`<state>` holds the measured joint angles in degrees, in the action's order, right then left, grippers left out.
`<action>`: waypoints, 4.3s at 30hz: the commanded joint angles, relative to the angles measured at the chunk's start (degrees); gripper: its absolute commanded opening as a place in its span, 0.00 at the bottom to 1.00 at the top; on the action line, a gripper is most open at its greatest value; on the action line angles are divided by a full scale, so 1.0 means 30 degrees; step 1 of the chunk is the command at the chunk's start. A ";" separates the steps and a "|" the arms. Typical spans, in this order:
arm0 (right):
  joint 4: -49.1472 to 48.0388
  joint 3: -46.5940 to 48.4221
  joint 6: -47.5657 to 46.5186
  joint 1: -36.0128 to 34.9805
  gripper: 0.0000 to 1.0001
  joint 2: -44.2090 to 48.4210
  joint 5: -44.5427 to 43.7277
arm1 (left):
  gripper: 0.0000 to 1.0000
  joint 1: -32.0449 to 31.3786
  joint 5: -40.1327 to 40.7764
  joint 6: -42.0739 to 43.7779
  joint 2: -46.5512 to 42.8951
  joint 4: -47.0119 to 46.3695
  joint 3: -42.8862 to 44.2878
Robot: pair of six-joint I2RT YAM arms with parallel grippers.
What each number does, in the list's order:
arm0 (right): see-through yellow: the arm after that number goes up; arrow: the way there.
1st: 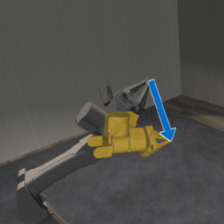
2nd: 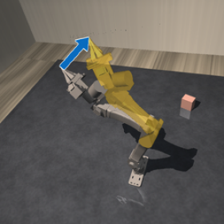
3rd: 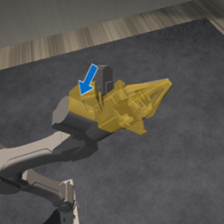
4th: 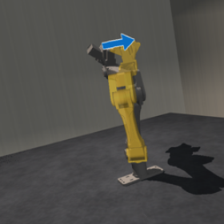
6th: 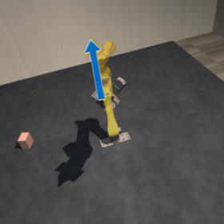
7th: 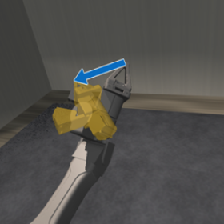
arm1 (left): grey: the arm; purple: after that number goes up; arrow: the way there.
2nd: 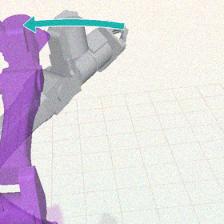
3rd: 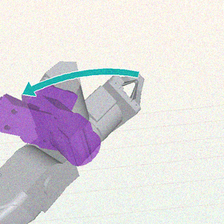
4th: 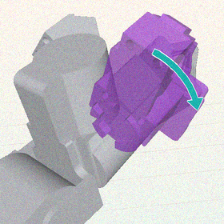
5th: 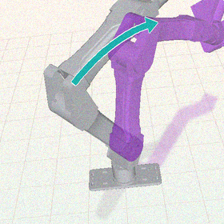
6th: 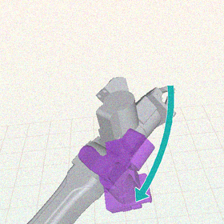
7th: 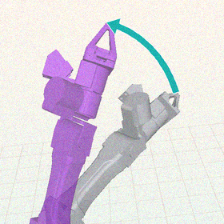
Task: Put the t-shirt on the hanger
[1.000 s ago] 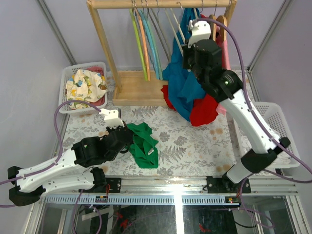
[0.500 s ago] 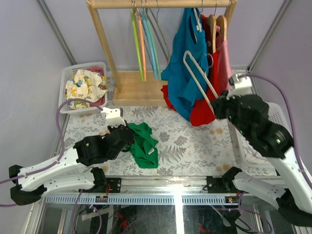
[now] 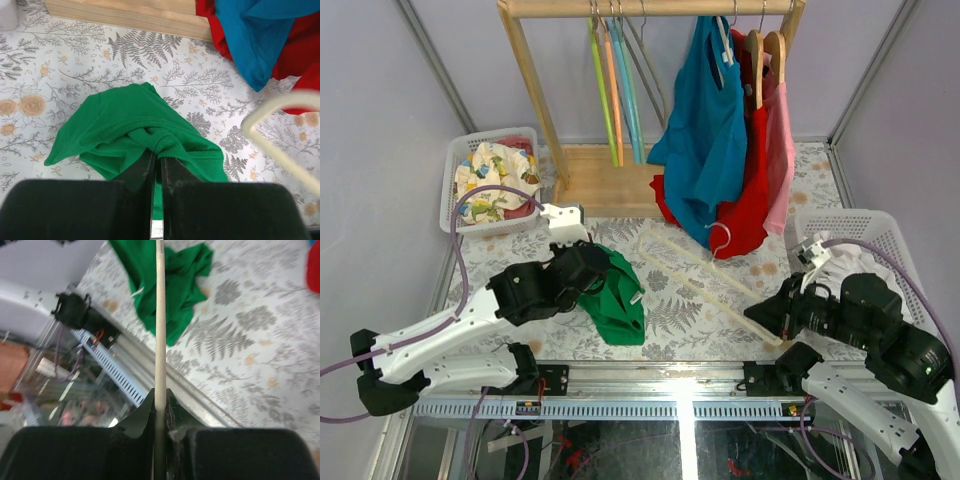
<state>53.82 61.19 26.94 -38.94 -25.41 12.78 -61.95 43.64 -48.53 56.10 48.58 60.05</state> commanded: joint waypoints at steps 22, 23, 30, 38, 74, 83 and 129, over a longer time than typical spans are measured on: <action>-0.2994 -0.3487 -0.0012 0.0073 0.00 0.0576 0.4970 | 0.00 0.1411 -0.1031 0.2109 0.1917 -0.1135 0.1773; -0.3204 -0.3594 -0.0011 0.0068 0.00 0.0474 0.4871 | 0.00 0.1411 -0.1108 0.2155 0.1911 -0.1145 0.1786; -0.5581 -0.4437 0.0369 0.0088 0.00 -0.0231 0.4600 | 0.00 0.1431 -0.2140 0.2653 0.1844 -0.1582 0.1774; -0.8930 -0.5914 0.1204 0.0061 0.00 -0.0674 0.5753 | 0.00 0.1426 -0.2740 0.3000 0.1984 -0.1733 0.2358; -1.1676 -0.4985 0.0129 0.0059 0.00 -0.3243 0.7115 | 0.00 0.1211 -0.6425 0.5679 0.4009 -0.0842 0.9096; -1.4927 -0.4858 0.0729 0.0060 0.00 -0.4033 0.7492 | 0.00 0.0757 -0.8453 0.6329 0.4867 -0.0805 1.0936; -2.0105 -0.7535 0.3314 0.0059 0.00 0.0118 0.5057 | 0.25 -0.2554 -1.2939 0.6272 0.4442 -0.3608 1.1165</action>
<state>0.51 37.34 36.49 -38.87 -28.42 28.12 -68.99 4.40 -30.63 71.24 41.91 93.58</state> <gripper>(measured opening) 0.102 0.139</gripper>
